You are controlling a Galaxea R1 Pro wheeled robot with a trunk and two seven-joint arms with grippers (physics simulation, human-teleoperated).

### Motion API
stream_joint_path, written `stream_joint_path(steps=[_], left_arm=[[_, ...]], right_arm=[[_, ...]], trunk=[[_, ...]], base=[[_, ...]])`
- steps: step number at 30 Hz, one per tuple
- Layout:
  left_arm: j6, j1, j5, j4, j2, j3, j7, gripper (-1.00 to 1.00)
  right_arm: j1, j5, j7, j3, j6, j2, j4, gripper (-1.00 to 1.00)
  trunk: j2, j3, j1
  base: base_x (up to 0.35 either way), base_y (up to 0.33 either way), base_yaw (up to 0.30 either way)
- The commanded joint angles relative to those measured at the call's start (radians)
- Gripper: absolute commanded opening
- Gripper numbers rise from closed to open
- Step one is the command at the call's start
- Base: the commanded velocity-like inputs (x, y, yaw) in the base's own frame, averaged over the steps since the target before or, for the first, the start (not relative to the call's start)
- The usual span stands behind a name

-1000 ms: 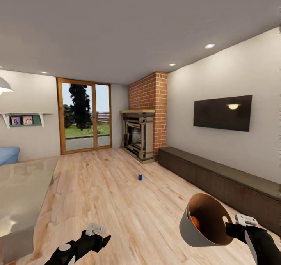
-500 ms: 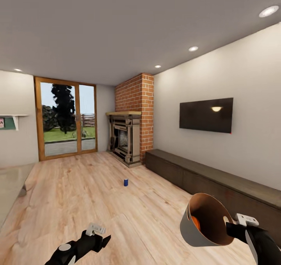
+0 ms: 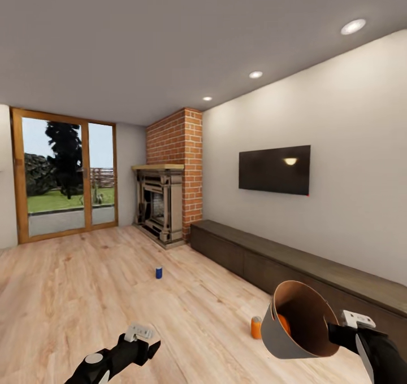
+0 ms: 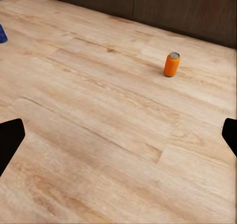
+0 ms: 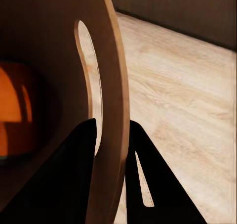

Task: Put the three can of soda from the living room inside the tash can in the kitchen.

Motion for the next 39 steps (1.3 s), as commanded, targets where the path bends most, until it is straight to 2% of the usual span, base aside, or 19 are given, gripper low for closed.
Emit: stream_joint_path(steps=[1, 13, 23, 26, 31, 39], left_arm=[[0.0, 0.0, 0.0, 0.0, 0.0, 0.0, 0.0, 1.0], [0.0, 0.0, 0.0, 0.0, 0.0, -0.001, 0.0, 1.0], [0.0, 0.0, 0.002, 0.003, 0.0, -0.001, 0.0, 1.0], [-0.001, -0.001, 0.004, 0.016, 0.0, -0.001, 0.0, 1.0], [-0.001, -0.003, 0.007, 0.026, 0.0, 0.001, 0.0, 1.0], [-0.002, -0.003, 0.007, 0.028, -0.003, 0.002, -0.002, 1.0]], right_arm=[[-0.001, -0.016, 0.007, -0.002, 0.002, 0.0, 0.0, -1.0], [-0.001, -0.016, 0.006, -0.001, 0.002, 0.002, 0.003, -1.0], [-0.001, -0.017, 0.004, -0.001, 0.013, 0.001, 0.003, -1.0], [-0.001, -0.017, 0.005, -0.016, 0.009, 0.002, 0.003, -1.0], [-0.001, -0.016, 0.005, -0.043, 0.005, 0.003, 0.002, -1.0], [-0.001, -0.016, 0.005, -0.047, 0.006, 0.003, 0.003, -1.0]], trunk=[[0.0, 0.001, 0.0], [0.0, 0.005, 0.0], [0.0, -0.004, 0.0], [0.0, -0.008, 0.0], [0.0, -0.011, 0.0], [0.0, -0.018, 0.0]], base=[[0.138, -0.256, -0.134], [0.122, -0.263, -0.028], [0.126, -0.265, -0.001], [0.151, -0.239, 0.0], [0.107, -0.086, 0.0], [0.015, -0.011, -0.053]])
